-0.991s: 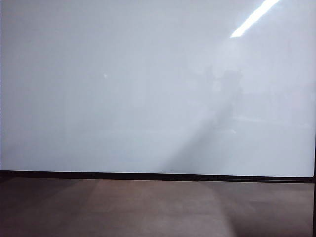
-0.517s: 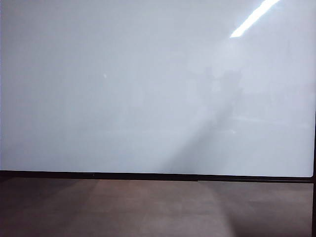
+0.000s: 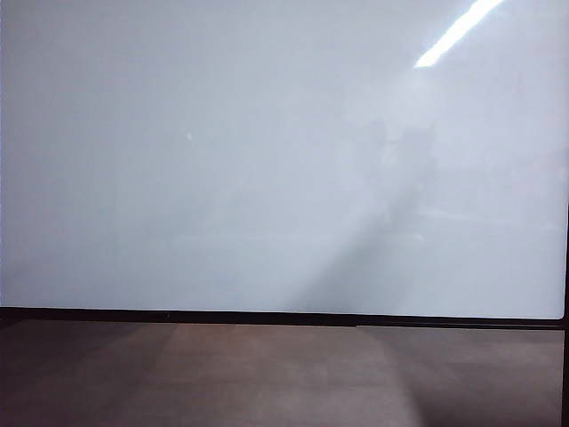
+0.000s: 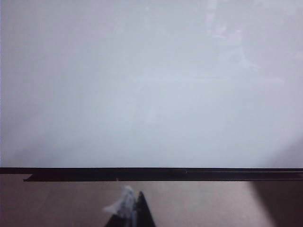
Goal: Reach to the right to find the marker pen, pick it up, and write the number 17 on the whiteboard.
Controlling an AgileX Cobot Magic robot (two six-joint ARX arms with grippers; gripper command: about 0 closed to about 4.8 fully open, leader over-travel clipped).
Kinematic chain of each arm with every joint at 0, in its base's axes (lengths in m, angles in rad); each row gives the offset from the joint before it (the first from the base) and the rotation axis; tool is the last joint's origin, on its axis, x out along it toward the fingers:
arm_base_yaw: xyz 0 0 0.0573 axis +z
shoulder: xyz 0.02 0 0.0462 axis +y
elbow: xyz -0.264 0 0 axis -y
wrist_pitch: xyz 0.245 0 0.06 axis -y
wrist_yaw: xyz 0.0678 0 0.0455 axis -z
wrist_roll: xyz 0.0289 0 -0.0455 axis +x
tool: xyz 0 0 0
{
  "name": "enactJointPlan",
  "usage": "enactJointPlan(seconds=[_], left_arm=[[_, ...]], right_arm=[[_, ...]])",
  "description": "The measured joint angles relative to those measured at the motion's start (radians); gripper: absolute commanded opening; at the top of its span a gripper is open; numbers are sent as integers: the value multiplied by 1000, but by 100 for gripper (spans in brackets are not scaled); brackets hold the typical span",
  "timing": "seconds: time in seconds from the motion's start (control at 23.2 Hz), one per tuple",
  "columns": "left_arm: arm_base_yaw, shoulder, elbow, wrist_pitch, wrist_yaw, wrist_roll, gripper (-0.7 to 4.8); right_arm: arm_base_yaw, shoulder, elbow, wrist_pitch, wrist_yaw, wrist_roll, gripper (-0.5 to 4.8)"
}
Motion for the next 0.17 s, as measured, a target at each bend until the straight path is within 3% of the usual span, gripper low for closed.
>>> enactJointPlan(seconds=[0.17], left_arm=[[0, 0, 0, 0, 0, 0, -5]], right_arm=[[0, 0, 0, 0, 0, 0, -5]])
